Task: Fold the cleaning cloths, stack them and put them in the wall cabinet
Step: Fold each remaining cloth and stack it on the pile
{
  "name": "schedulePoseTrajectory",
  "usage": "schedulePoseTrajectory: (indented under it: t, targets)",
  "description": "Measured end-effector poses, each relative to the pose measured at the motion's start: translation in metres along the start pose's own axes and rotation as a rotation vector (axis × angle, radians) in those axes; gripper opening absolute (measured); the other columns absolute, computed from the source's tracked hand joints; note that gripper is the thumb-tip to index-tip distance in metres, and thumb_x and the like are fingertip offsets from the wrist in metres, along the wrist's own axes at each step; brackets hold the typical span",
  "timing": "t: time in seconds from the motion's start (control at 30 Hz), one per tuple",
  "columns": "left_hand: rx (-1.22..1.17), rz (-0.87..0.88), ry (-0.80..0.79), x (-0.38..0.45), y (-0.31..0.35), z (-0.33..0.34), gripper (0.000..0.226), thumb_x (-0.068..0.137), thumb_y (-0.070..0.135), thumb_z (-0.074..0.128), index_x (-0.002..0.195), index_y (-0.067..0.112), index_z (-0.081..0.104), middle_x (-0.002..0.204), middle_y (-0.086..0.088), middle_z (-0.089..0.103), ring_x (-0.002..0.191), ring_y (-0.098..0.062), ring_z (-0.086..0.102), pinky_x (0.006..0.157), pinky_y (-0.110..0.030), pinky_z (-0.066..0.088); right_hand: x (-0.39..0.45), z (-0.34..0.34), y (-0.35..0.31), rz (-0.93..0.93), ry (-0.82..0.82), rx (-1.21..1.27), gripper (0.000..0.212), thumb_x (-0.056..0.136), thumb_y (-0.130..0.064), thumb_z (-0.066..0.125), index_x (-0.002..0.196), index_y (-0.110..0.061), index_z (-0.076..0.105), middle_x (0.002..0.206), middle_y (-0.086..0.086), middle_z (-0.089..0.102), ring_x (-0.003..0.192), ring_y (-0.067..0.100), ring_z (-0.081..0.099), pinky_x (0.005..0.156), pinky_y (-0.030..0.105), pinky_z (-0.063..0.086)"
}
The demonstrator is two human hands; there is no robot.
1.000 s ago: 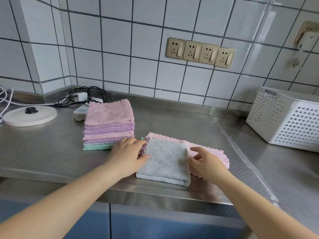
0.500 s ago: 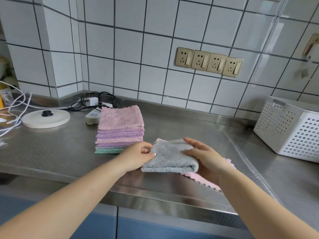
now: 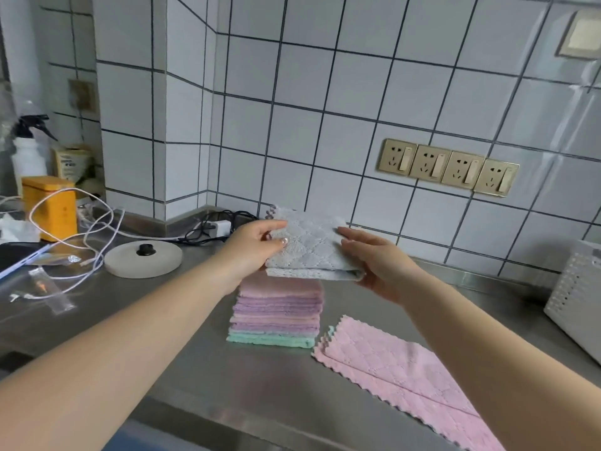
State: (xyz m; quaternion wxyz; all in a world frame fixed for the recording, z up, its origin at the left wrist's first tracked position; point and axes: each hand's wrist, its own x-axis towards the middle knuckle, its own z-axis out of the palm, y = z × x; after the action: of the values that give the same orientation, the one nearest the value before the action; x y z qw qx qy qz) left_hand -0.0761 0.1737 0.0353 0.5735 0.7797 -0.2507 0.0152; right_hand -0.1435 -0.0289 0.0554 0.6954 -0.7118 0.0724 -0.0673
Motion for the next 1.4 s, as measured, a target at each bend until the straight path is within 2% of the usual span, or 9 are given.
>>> schedulePoseTrajectory:
  t: [0.17,0.37,0.57,0.73,0.83,1.0,1.13,1.23,1.4]
  targets:
    - [0.187,-0.077,-0.005,0.024,-0.029,-0.015,0.042,0.091,0.019,0.058,0.133,0.020,0.051,0.134,-0.002,0.052,0.106,-0.007,0.047,0.087,-0.017,0.032,0.047,0.028,0.012,0.075,0.006,-0.228,0.033,0.092,-0.012,0.056,0.123,-0.023,0.059,0.090,0.001,0.060,0.069,0.011,0.050,0.067,0.024,0.045]
    - [0.278,-0.138,-0.053,0.031,-0.053,-0.018,0.042,0.089,0.020,0.060,0.131,0.019,0.053,0.135,-0.005,0.052,0.117,-0.016,0.051,0.092,-0.019,0.034,0.062,0.033,0.032,0.101,-0.025,-0.375,0.034,0.091,-0.015,0.057,0.124,-0.021,0.058,0.073,-0.002,0.056,0.056,0.009,0.042,0.056,0.019,0.041]
    - [0.252,-0.134,-0.067,0.029,-0.059,-0.020,0.042,0.089,0.019,0.059,0.131,0.018,0.054,0.141,-0.001,0.048,0.125,-0.014,0.047,0.093,-0.017,0.030,0.064,0.027,0.042,0.049,-0.017,-0.432,0.026,0.088,-0.022,0.063,0.114,-0.020,0.066,0.081,0.004,0.060,0.061,0.010,0.046,0.050,0.014,0.040]
    - [0.270,-0.107,-0.092,0.023,-0.059,-0.020,0.042,0.089,0.023,0.059,0.131,0.021,0.053,0.139,0.000,0.049,0.115,-0.007,0.047,0.091,-0.016,0.030,0.063,0.022,0.044,0.036,-0.035,-0.450,0.025,0.089,-0.020,0.061,0.112,-0.017,0.069,0.099,0.006,0.070,0.082,0.014,0.057,0.078,0.028,0.047]
    - [0.509,-0.095,-0.053,0.025,-0.063,-0.023,0.047,0.089,0.036,0.057,0.135,0.030,0.047,0.140,-0.001,0.039,0.126,-0.014,0.038,0.101,-0.024,0.031,0.061,0.025,0.037,-0.079,0.044,-0.696,0.024,0.089,-0.027,0.059,0.111,-0.025,0.069,0.110,-0.001,0.070,0.093,0.011,0.063,0.084,0.023,0.045]
    - [0.737,0.084,-0.067,0.054,-0.048,-0.009,0.040,0.097,0.029,0.039,0.133,0.014,0.047,0.136,-0.005,0.046,0.134,-0.025,0.034,0.108,-0.042,0.031,0.085,0.043,0.023,-0.317,0.120,-1.051,0.037,0.096,-0.027,0.044,0.131,-0.021,0.054,0.145,0.000,0.044,0.133,0.018,0.042,0.106,0.026,0.030]
    - [0.966,0.013,-0.256,0.058,-0.054,0.019,0.048,0.098,0.029,0.026,0.143,0.013,0.032,0.148,-0.009,0.036,0.138,-0.026,0.028,0.113,-0.049,0.022,0.100,0.061,0.044,-0.213,-0.078,-1.404,0.046,0.098,-0.039,0.029,0.142,-0.028,0.036,0.156,-0.001,0.023,0.144,0.022,0.020,0.115,0.055,0.016]
    - [0.957,-0.061,-0.299,0.050,-0.072,0.025,0.053,0.100,0.034,0.019,0.149,0.017,0.016,0.159,-0.003,0.008,0.146,-0.022,0.006,0.117,-0.044,0.005,0.098,0.056,0.065,-0.055,-0.105,-1.379,0.052,0.097,-0.050,0.022,0.147,-0.033,0.023,0.159,-0.004,0.012,0.145,0.022,0.013,0.114,0.058,0.010]
    - [0.953,-0.070,-0.298,0.047,-0.072,0.025,0.054,0.099,0.040,0.017,0.150,0.021,0.014,0.159,0.001,0.007,0.146,-0.019,0.005,0.117,-0.050,0.003,0.092,0.055,0.066,-0.053,-0.041,-1.341,0.057,0.095,-0.056,0.025,0.147,-0.032,0.022,0.159,-0.004,0.012,0.145,0.023,0.016,0.115,0.055,0.011]
